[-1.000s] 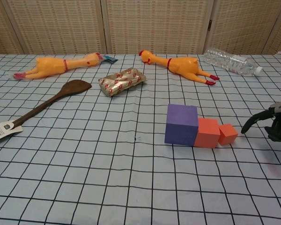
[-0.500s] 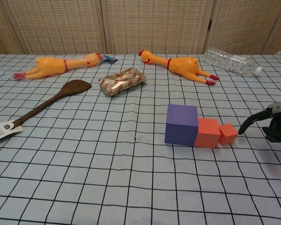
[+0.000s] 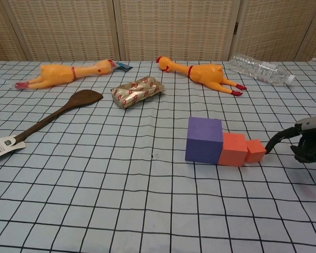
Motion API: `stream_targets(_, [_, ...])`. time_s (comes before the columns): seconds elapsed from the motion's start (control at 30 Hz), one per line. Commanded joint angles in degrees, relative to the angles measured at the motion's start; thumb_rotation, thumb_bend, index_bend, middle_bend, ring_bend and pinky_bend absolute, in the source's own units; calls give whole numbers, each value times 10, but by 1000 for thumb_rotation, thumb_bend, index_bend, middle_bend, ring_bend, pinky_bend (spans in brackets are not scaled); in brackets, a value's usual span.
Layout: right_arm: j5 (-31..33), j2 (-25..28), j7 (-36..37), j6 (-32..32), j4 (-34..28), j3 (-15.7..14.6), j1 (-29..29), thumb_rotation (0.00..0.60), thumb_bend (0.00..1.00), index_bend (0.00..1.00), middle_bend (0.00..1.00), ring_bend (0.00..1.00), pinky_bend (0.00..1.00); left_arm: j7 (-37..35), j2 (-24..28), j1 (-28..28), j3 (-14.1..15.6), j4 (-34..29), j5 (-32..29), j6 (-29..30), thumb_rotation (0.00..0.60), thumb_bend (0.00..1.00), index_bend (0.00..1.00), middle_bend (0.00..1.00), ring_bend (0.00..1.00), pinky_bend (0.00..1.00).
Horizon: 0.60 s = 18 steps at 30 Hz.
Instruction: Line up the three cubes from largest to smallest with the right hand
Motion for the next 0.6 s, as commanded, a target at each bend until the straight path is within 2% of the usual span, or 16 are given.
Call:
stream_targets(0.03, [-7,-1,5,-3,1,3,-2,600,733,267,930,983,993,0,0,0,0,0,0,0,600,450,194,403,320,425])
stream_targets(0.6, [-44,-6,35,-14,11,13,-8,600,733,267,930,984,993,0,0,0,0,-1,-2,-1,600,451,194,402,320,426])
